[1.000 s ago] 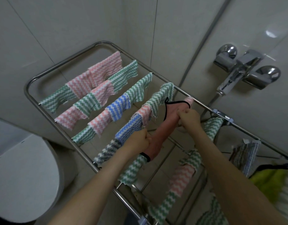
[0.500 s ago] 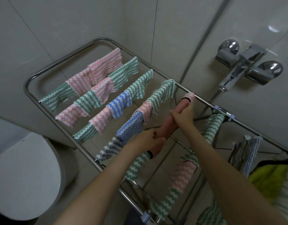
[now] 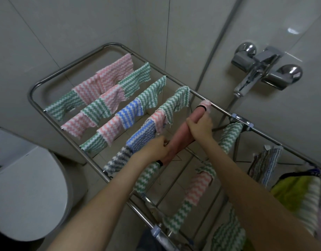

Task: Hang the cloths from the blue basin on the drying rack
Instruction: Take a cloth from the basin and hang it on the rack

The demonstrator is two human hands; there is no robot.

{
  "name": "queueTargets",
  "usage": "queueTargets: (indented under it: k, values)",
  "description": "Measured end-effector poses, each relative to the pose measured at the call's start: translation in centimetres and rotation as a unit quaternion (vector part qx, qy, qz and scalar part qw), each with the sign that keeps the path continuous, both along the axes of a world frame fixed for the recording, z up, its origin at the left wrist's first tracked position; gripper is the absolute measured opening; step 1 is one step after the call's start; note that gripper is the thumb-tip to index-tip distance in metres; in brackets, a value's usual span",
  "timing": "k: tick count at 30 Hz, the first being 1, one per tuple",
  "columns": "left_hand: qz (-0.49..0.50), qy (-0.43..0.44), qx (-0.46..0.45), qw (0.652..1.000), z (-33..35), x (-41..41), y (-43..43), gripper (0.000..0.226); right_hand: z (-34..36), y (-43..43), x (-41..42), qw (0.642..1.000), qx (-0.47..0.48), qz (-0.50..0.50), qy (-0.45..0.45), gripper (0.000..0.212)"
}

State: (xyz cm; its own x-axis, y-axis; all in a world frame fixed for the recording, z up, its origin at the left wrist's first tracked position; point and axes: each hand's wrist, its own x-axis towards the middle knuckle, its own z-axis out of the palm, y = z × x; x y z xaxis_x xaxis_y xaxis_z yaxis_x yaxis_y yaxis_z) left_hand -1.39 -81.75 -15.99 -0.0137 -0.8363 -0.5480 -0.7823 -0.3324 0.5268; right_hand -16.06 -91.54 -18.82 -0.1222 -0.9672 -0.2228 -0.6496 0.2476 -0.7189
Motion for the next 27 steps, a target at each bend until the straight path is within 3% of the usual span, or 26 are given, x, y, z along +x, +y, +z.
queueTargets:
  k: [6, 18, 21, 27]
  values:
    - [0.091, -0.019, -0.070, 0.993, 2.8, 0.8, 2.0, 0.043, 3.2, 2.5, 1.7, 0.967, -0.107, 0.217, 0.085, 0.066]
    - [0.301, -0.108, -0.175, 0.931, 7.8, 7.9, 15.0, 0.027, 8.0, 12.8, 12.7, 0.873, -0.196, 0.447, -0.011, 0.038]
    - [0.389, -0.134, -0.175, 0.895, 8.5, 10.9, 20.1, 0.026, 9.4, 17.0, 16.6, 0.828, -0.206, 0.520, -0.034, 0.031]
    - [0.549, -0.134, -0.158, 0.809, 8.9, 15.7, 31.6, 0.027, 10.8, 25.9, 24.2, 0.753, -0.127, 0.646, -0.015, 0.021]
